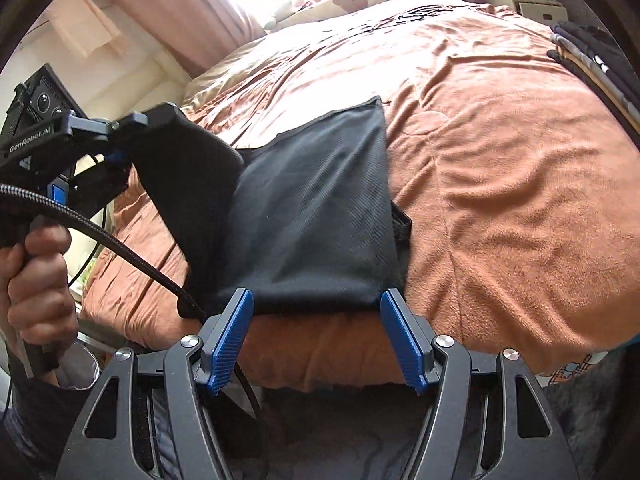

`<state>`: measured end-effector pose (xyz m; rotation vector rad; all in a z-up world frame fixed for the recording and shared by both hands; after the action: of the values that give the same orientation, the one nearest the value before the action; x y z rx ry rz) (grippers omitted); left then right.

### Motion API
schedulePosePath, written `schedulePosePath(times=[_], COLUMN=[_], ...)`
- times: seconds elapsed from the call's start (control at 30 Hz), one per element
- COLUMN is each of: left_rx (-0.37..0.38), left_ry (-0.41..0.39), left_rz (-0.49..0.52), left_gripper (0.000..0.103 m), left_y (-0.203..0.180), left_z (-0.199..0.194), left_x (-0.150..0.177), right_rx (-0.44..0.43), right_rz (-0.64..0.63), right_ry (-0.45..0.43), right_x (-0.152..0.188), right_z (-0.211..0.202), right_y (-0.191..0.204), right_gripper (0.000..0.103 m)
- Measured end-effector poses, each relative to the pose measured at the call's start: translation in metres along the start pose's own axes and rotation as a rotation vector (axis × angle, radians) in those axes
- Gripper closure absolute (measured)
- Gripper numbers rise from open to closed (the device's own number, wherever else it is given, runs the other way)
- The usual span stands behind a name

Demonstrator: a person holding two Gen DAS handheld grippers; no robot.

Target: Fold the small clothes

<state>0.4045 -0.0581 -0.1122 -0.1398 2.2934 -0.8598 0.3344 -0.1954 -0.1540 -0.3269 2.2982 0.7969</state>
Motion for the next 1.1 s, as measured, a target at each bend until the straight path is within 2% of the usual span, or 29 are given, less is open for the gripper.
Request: schedulePosePath(times=[0.03,0.1,0.17,0.53,0.67,0.73,0.9,1.0,1.1], left_rx=[-0.007,-0.002,-0.022,-0.175,-0.217,-0.230,-0.263,-0.278,-0.285], left_ry=[0.017,0.026,-0.003,-0.009,0.022,0.042,0.080,0.094,0.106], left_rz=[0.001,-0.009,-0.015,-0.084,-0.125,-0.148,-0.171,-0.183,-0.181], left_gripper=[0.087,0.062,0.057,0.057,0.057,0.057,0.057,0.062,0.062], left_y=[0.002,0.007,0.018,0.094,0.123,0.136,0.154,0.161,0.163], left_z=[0.003,0.001,-0.007,-0.042,-0.043,-0.041,-0.036,-0.034,-0.030], left_x=[0.003,0.008,0.009,0.025,0.041,0.050,0.068,0.076,0.081], right_rx=[0.002,0.001,0.003,0.042,0.038,0.043,0.063,0.068,0.066], right_rz=[-0.001,-0.004,-0.013,-0.095,-0.080,-0.066,-0.025,-0.002,0.019], right_ry=[0.005,0.017,0.024,0.060,0.088,0.096,0.119,0.125,0.126], right_x=[0.000,-0.001,-0.001,-0.012,-0.018,-0.021,-0.024,-0.026,-0.028], right_z=[0.002,0.008,0.009,0.029,0.041,0.047,0.061,0.066,0.071], right_y=[0.000,-0.002,-0.002,0.008,0.005,0.002,-0.007,-0.011,-0.013], right_gripper=[0.038,0.038,0.038,0.038,0.053,0.055,0.058,0.058,0.059])
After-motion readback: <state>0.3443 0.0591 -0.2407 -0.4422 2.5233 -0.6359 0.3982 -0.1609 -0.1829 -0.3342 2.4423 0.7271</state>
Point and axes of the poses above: each gripper's, at about its wrist camera, not at the fingertips, and z roughly the way its jaws point, y to its left, x to its underside, the point moved 7 cm from there along z, roughly the way its jaws point, and after that the axes turned 6 degrees about -y, right-handed, at the moved point
